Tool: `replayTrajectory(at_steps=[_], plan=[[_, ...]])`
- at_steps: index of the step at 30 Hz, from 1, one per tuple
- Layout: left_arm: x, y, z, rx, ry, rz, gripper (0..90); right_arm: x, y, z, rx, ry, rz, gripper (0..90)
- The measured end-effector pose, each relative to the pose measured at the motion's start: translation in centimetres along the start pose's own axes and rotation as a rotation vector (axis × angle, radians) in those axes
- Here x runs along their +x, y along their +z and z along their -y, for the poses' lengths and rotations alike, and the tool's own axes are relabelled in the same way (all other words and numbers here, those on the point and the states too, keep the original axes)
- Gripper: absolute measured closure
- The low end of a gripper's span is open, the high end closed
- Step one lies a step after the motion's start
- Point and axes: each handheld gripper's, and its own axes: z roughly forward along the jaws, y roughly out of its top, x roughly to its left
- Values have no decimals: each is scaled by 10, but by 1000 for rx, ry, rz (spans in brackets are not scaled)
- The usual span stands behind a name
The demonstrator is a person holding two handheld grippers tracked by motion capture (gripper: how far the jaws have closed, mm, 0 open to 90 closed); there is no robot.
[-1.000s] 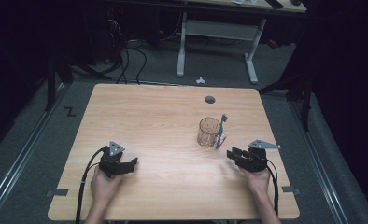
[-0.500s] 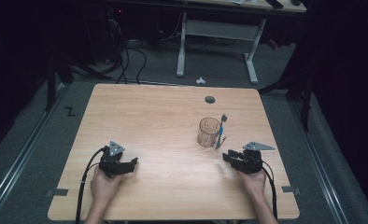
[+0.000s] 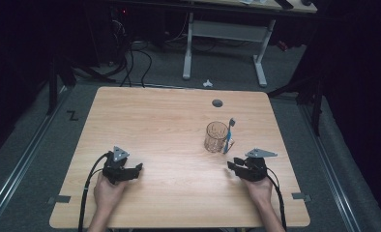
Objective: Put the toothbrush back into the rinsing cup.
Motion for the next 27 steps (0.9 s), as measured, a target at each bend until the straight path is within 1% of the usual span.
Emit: replayTrajectory(at_steps=[2,3,5,8,12,13,17,18,19,21,27], plan=[[0,0,0,0,0,0,237,0,2,3,7,-4,16,594],[0,0,0,0,0,0,236,0,2,3,19,2,23,589],[0,0,0,0,0,0,237,1,1,4,-2,-8,37,591],[0,0,0,-1,0,-1,237,3,1,4,3,-25,54,587],[0,0,0,0,0,-1,237,5,2,4,14,-37,65,575],[0,0,0,-1,0,-1,237,7,3,4,26,-52,77,561],[0,0,0,0,0,0,237,14,5,4,37,-102,113,518],[0,0,0,0,0,0,237,14,5,4,37,-102,113,518],[0,0,0,0,0,0,237,15,5,4,39,-102,133,491],[0,0,0,0,0,0,237,15,5,4,40,-92,141,465],[0,0,0,0,0,0,236,16,6,4,40,-82,151,457]])
